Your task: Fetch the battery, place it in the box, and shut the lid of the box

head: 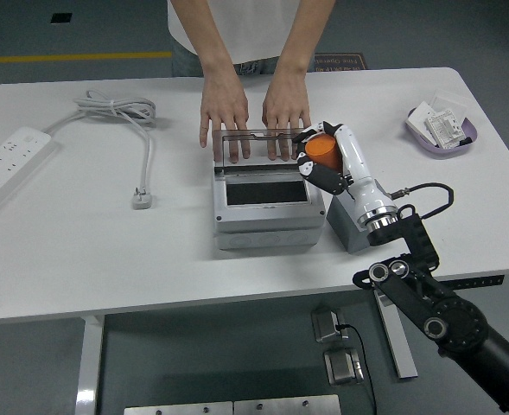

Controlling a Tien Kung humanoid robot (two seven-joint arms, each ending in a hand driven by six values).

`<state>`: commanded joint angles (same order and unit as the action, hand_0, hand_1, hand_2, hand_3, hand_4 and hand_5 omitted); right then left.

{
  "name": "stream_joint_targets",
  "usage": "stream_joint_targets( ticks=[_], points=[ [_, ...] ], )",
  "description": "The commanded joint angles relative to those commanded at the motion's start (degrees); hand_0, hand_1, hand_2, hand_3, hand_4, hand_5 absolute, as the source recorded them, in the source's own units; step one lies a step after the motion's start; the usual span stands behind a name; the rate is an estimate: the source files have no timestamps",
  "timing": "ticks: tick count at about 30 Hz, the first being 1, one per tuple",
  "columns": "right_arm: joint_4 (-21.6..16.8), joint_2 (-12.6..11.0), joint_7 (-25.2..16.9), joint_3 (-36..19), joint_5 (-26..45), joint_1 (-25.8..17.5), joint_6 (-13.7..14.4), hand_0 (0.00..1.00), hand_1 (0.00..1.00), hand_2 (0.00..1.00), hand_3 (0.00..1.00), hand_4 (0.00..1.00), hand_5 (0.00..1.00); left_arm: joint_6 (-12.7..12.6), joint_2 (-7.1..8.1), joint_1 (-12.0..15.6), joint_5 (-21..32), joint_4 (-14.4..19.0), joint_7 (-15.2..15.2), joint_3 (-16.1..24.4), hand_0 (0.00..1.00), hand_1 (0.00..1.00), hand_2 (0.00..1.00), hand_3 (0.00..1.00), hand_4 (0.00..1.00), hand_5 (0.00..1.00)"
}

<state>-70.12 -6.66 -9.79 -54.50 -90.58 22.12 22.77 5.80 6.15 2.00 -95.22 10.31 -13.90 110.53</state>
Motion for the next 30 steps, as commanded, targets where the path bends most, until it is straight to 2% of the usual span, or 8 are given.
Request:
stream_joint_targets(
  ticks=[3, 12, 21, 30],
  points=[
    [0.80, 0.54, 1.37, 2.25, -3.06, 1.99, -0.76, 0.081, 0.150, 0.255, 0.270, 0.002, 0.002, -0.02, 0.11, -0.08, 0.01, 0.00, -0.06, -0.06, 0.653, 0.692, 0.650, 0.668, 0.742, 0.238],
    [6.37, 2.52, 4.17, 7.82, -9.33, 8.73, -4.10, 0.069, 0.138, 0.249, 0.265, 0.002, 0.002, -0.02, 0.49, -0.49, -0.26, 0.00, -0.19, -0.23, 0.653, 0.694, 0.650, 0.668, 0.742, 0.238],
    [10.15, 1.72, 5.52, 9.80, -12.98, 12.60, -6.83, 0.071, 0.143, 0.249, 0.264, 0.002, 0.002, 0.01, 0.72, -0.52, -0.22, 0.00, -0.33, -0.42, 0.654, 0.694, 0.651, 0.668, 0.742, 0.238],
    [11.99, 1.17, 7.95, 11.77, -21.11, 14.27, -11.78, 0.097, 0.160, 0.255, 0.272, 0.002, 0.002, 0.14, 0.80, -0.78, -0.34, 0.00, -0.22, -0.35, 0.655, 0.694, 0.650, 0.667, 0.741, 0.236]
  ],
)
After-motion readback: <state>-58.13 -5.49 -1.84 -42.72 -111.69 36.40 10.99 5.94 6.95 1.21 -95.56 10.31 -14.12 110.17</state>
